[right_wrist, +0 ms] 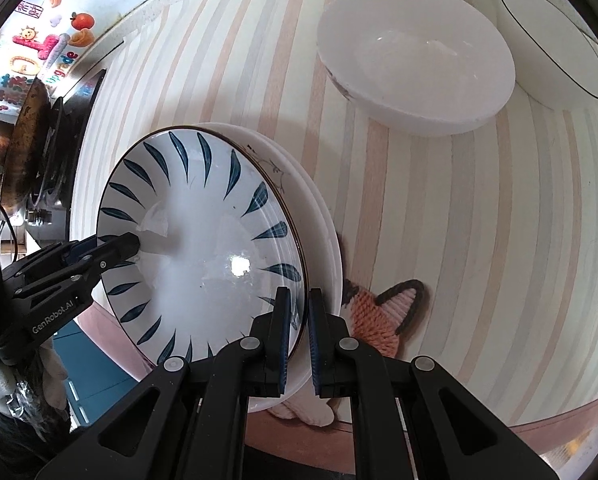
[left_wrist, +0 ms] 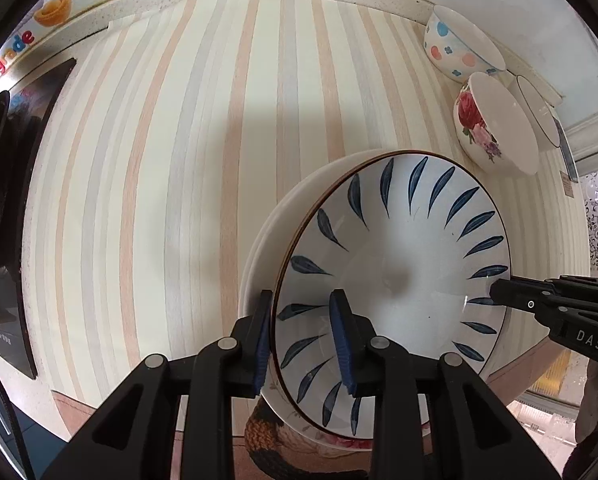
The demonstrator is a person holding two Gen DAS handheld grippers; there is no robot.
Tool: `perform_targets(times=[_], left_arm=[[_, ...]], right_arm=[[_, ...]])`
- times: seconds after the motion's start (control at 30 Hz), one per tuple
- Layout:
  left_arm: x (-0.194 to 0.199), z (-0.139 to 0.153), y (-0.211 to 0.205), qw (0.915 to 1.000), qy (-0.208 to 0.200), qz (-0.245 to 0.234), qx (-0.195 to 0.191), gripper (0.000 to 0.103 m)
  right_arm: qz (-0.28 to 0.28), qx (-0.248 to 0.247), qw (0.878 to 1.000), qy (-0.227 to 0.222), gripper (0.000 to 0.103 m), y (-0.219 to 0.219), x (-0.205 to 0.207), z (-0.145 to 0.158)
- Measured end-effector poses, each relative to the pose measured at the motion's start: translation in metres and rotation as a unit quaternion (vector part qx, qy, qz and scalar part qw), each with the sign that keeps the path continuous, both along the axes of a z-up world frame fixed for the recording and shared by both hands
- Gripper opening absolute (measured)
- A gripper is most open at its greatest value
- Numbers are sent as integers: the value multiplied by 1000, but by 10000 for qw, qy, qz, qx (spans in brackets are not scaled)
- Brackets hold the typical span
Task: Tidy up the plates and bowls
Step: 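Carry the blue-striped plate onto the white plate stack with the right gripper, then open the right gripper and lift it away from the stack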
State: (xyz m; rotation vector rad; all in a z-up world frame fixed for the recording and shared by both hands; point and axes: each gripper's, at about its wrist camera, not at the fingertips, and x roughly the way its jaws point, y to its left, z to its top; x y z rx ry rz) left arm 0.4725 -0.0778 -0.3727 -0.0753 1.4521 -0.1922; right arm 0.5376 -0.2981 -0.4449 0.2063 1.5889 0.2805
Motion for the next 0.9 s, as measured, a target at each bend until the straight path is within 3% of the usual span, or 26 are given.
perform_targets(times=[0.37,0.57,0.7,0.9], left_arm=[[-1,-3,6,9994,-35,325,-139,25],[-12,7,9,9989,-198,414,-2,26],[-27,27,8,9979,-460,445,111,25],[-74,87,4,9927,-1146,275,257,26]], right_arm=[[-267,407,9986,-193,13,-15,-11,1],[-514,443,9973,-296,13,-23,-17,11],[-481,296,9970,-522,13,-18,-26,27],[-548,-113,9929,-1049,13,-8,-67,73]])
